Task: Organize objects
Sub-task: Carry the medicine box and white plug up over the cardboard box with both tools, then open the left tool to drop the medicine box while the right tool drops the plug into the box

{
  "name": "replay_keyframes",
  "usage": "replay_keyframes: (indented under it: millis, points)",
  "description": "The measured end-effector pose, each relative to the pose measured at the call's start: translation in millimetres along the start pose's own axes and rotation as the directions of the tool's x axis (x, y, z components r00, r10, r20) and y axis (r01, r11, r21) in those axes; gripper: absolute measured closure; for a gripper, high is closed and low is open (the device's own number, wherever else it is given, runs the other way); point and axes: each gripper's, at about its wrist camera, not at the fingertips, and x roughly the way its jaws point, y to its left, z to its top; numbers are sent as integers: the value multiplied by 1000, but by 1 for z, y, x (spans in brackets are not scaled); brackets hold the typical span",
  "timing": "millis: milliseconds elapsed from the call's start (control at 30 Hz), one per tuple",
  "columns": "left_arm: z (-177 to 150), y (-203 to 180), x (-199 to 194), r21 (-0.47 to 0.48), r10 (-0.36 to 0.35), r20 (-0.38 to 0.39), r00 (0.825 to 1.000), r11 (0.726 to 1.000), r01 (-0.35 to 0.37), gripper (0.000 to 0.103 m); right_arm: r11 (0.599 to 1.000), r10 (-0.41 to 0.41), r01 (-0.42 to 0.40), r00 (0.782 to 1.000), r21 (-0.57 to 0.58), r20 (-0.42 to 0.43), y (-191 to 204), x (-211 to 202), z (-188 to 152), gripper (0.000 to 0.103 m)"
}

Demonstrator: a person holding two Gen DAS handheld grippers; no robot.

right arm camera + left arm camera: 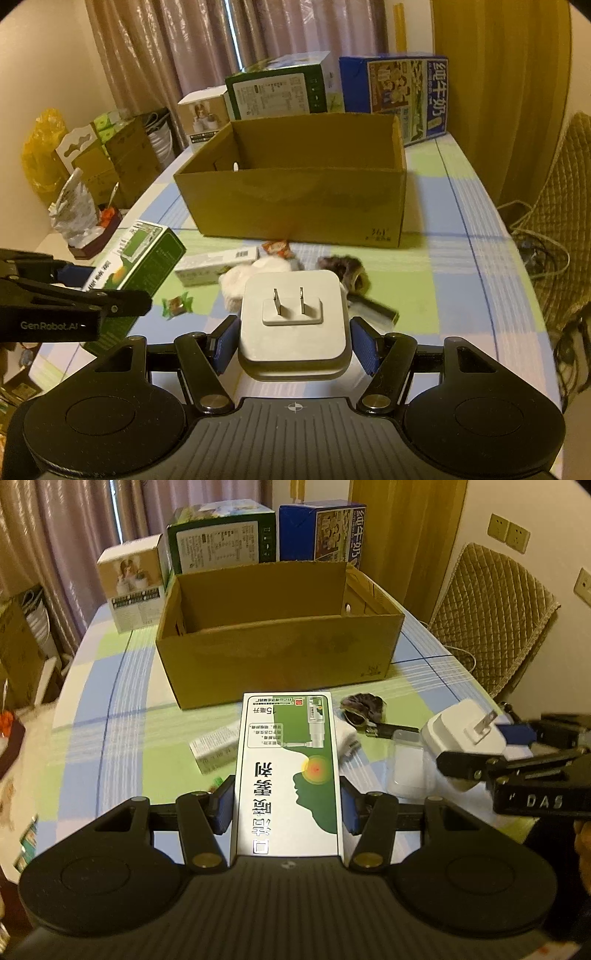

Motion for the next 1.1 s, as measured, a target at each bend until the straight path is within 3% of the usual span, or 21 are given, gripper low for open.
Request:
replay_keyframes:
  millis: [400,667,867,1100]
  points:
    - [86,27,20,48,15,46,999,999,-17,53,1000,10,-9,998,-11,70,-23,22,93,41]
    - [164,46,66,62,50,49,998,997,-53,53,999,-5,8,996,-36,87,-39,79,175,41]
    - [197,63,113,20,39,18,999,999,-39,53,1000,3,-3,1000,16,13,-58,138,197,41]
    - [206,75,160,-17,11,-25,1000,1000,-11,53,997,2,2,998,73,-57,-76,185,199,41]
